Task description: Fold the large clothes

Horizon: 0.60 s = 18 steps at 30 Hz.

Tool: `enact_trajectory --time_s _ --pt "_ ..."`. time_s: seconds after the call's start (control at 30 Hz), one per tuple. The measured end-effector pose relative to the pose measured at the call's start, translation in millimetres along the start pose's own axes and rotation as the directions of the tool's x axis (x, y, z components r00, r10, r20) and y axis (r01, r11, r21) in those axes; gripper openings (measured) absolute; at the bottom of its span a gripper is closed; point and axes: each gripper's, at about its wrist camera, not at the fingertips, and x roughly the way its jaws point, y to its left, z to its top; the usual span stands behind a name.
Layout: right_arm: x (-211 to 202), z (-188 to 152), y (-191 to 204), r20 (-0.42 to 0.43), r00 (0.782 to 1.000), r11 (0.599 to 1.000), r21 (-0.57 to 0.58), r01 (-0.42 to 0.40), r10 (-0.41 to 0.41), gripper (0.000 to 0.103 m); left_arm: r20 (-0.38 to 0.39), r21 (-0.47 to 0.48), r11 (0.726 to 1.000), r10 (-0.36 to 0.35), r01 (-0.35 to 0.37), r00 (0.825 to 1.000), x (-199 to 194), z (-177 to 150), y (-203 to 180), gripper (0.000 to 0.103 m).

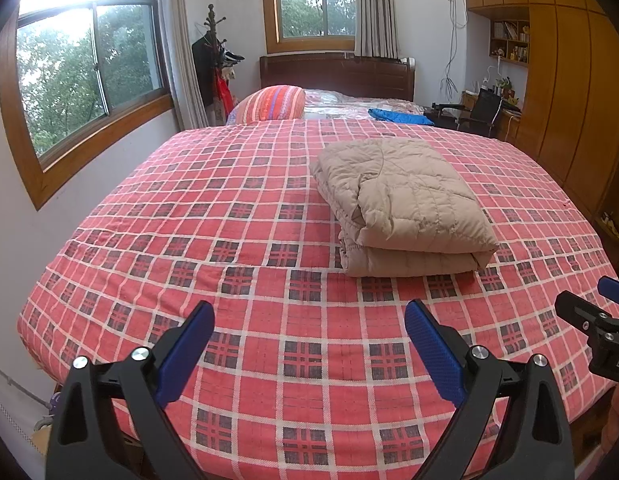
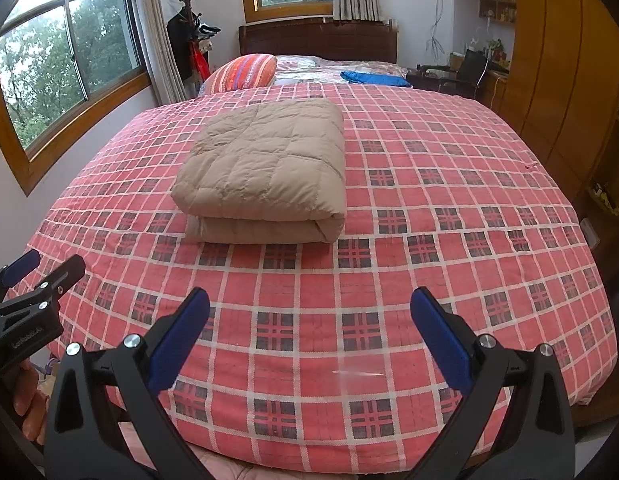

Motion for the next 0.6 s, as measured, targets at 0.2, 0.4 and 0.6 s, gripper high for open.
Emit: enact_trajectory --time_s 0.2,0.4,0.6 --pt "-0.2 0.3 1.4 -0.001 1.000 1.000 -0.006 0.001 -0.001 0.100 0.000 0.001 1.000 -0.003 0.003 1.000 1.7 -1.2 -0.8 0.096" --pt "0.6 0.2 0.6 -0.006 1.000 1.000 -0.002 0.001 -0.001 0.100 0.000 0.001 1.000 -0.004 0.004 1.000 1.7 -1.0 -0.6 0.096" --pt "2.0 -0.7 0.2 -0.012 1.000 1.000 0.002 0.002 -0.002 0.100 0.001 0.001 1.000 -0.004 0.004 1.000 1.6 -1.0 -0.7 0.096"
